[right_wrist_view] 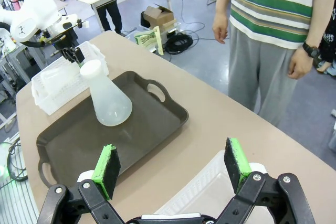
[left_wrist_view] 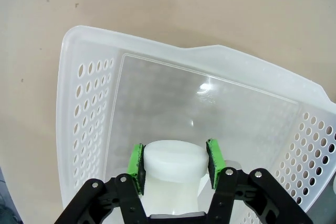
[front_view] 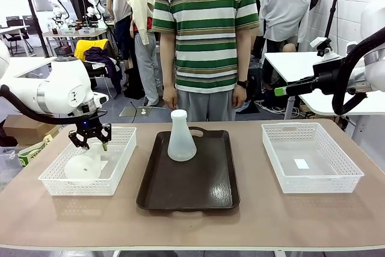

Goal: Prepare the laboratory tools.
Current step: Pick up the Big flask that the person points to, then place the picked Big flask upright in the Handle tray as directed by the person.

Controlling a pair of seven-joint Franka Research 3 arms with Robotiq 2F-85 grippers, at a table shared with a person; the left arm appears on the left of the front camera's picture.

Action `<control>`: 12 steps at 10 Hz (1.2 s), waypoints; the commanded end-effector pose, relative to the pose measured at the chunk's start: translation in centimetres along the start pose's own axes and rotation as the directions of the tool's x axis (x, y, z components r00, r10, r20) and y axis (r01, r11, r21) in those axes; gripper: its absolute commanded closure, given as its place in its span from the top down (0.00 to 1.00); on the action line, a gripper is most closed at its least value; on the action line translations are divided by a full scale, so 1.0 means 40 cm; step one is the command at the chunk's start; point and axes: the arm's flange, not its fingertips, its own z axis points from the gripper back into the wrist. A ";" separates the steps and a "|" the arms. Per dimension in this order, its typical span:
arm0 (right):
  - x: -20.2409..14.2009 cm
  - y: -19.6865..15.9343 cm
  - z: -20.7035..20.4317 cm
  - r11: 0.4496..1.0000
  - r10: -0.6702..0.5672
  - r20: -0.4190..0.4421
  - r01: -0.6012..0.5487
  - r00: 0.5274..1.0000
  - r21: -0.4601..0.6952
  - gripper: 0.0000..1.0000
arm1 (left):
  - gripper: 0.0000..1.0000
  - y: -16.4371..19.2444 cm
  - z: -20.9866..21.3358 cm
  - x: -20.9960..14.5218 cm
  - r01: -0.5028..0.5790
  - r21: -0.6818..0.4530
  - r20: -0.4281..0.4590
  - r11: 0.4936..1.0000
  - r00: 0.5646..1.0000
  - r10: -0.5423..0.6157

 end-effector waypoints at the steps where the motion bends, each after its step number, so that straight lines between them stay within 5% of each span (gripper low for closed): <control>1: 0.006 -0.001 0.000 1.000 -0.005 -0.014 0.005 1.000 -0.007 1.00 | 0.00 -0.004 -0.001 0.001 0.004 0.000 0.001 1.000 1.000 -0.004; 12: 0.006 -0.001 0.000 1.000 -0.005 -0.014 0.005 1.000 -0.007 1.00 | 0.00 -0.004 -0.001 0.001 0.004 0.000 0.001 1.000 1.000 -0.004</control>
